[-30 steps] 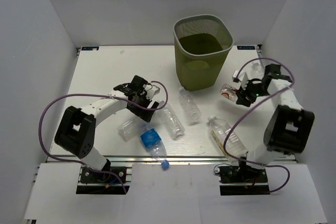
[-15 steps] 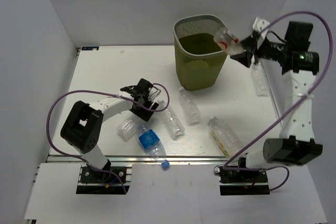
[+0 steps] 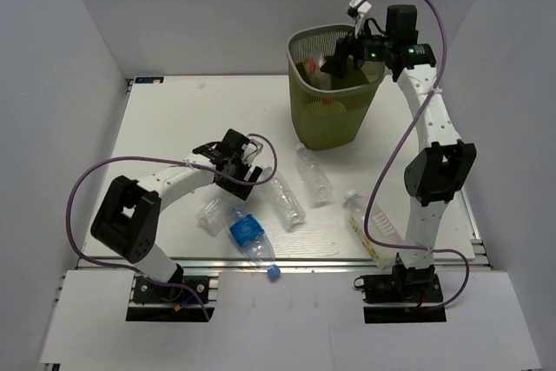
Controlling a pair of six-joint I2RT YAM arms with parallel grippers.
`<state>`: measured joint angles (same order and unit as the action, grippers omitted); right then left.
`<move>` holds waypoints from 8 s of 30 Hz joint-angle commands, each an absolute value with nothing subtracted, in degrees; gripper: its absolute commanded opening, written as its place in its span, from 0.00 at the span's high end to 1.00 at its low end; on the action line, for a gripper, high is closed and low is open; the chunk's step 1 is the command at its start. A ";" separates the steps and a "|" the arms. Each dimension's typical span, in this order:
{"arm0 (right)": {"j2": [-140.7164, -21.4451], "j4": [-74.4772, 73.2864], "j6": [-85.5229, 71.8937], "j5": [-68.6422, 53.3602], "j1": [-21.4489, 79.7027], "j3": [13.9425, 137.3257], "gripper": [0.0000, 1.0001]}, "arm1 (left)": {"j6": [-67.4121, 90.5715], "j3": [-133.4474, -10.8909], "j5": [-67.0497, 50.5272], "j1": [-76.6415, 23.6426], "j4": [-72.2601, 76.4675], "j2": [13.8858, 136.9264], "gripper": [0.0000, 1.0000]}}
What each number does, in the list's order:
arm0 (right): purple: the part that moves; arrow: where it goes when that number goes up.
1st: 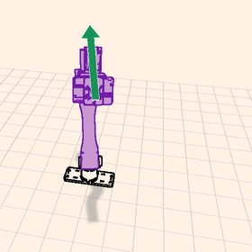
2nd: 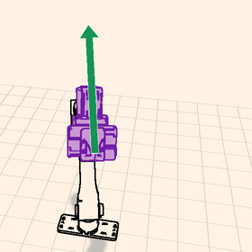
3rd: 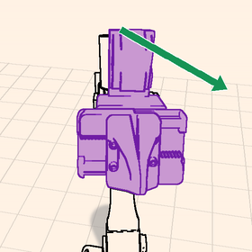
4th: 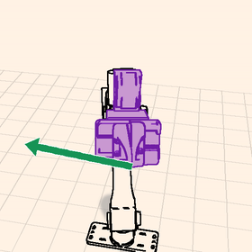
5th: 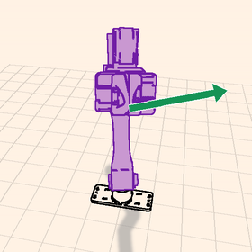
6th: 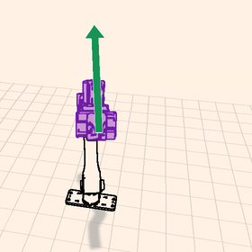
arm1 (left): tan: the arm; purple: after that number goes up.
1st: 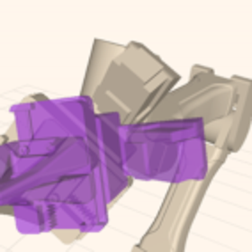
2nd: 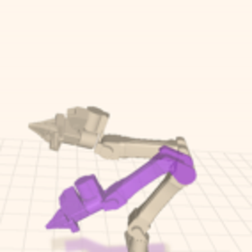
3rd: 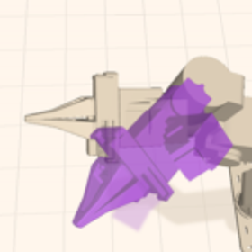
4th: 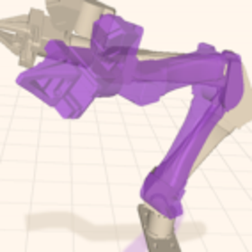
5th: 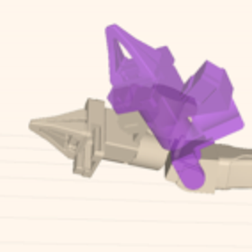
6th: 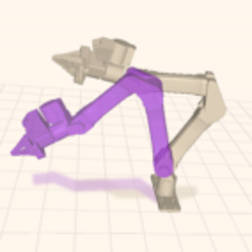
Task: Put the plastic bottles in the bin
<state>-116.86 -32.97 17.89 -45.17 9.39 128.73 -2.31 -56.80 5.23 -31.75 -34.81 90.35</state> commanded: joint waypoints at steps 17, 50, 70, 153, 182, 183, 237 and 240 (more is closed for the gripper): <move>-84.93 -46.87 28.52 -44.19 2.20 113.14 0.17 | -1.41 -54.32 1.59 -32.08 -29.79 92.45 0.05; -71.27 -57.75 26.29 -20.05 10.90 52.47 0.10 | 16.61 -130.48 -11.35 -35.68 6.84 116.00 0.65; -78.31 -54.76 21.45 -10.29 14.15 51.77 0.10 | 7.65 -122.33 -1.23 -36.91 -5.71 109.72 0.00; -93.15 -51.95 11.69 -27.87 19.25 70.23 0.10 | 19.60 -57.04 -11.96 -43.50 -34.89 55.99 0.00; -100.02 -42.63 1.67 -19.51 27.69 63.81 0.31 | 22.24 -54.93 -6.24 -47.99 -33.75 54.85 0.00; -100.45 -43.15 1.84 -19.60 27.86 64.07 0.34 | 22.24 -54.93 -6.24 -47.99 -34.45 54.84 0.00; -81.38 -47.90 19.60 -29.79 26.46 93.07 1.00 | 22.24 -54.93 -5.71 -49.57 -31.73 55.72 0.00; -82.79 -47.90 19.07 -30.58 26.46 98.78 1.00 | 22.24 -54.93 -5.71 -49.57 -31.73 55.11 0.00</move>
